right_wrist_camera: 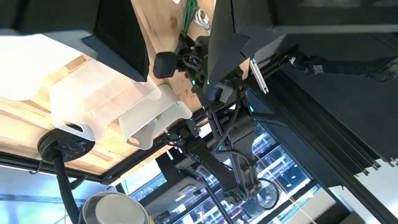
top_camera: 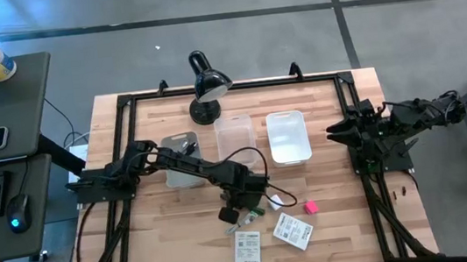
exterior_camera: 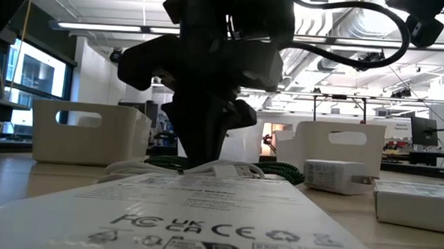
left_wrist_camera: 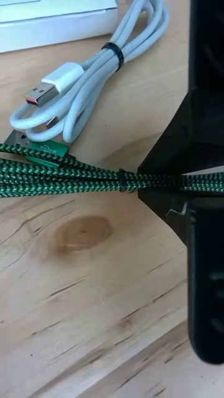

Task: Pick and place items into bin
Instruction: Put the green charger cable into the gray bin

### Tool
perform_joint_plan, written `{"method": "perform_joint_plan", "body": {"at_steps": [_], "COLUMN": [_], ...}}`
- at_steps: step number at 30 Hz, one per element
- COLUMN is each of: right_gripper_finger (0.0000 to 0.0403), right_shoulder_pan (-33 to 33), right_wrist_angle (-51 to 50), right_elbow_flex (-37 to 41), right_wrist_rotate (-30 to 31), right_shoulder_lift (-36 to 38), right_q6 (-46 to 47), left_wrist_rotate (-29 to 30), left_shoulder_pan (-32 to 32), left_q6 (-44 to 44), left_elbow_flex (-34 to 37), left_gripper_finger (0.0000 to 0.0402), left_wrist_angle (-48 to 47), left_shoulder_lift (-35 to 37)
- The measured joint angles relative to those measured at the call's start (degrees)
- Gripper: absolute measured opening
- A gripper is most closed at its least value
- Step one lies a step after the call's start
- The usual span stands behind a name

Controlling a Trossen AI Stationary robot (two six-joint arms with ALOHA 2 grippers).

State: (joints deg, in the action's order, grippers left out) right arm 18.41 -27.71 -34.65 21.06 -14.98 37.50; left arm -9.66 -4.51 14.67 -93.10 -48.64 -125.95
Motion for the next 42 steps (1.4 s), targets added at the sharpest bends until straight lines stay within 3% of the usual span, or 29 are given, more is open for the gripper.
{"method": "perform_joint_plan", "body": {"at_steps": [14, 30, 36, 42], "right_gripper_finger": [0.0155, 0.0155, 0.0155, 0.0155], "right_shoulder_pan": [0.0, 0.0, 0.0, 0.0], "right_wrist_angle": [0.0, 0.0, 0.0, 0.0], "right_elbow_flex": [0.0, 0.0, 0.0, 0.0], "right_wrist_rotate": [0.0, 0.0, 0.0, 0.0], "right_shoulder_lift": [0.0, 0.0, 0.0, 0.0], "right_q6": [0.2, 0.1, 0.2, 0.2], "left_wrist_rotate": [2.9, 7.9, 13.1, 23.0], "left_shoulder_pan": [-0.4, -0.3, -0.3, -0.3], "left_q6": [0.4, -6.2, -11.3, -17.1], "left_elbow_flex": [0.2, 0.1, 0.1, 0.0], "left_gripper_finger": [0.0016, 0.0004, 0.0005, 0.0004], "left_wrist_angle": [0.3, 0.0, -3.1, -11.6], "left_shoulder_lift": [1.0, 11.4, 16.5, 22.1]}}
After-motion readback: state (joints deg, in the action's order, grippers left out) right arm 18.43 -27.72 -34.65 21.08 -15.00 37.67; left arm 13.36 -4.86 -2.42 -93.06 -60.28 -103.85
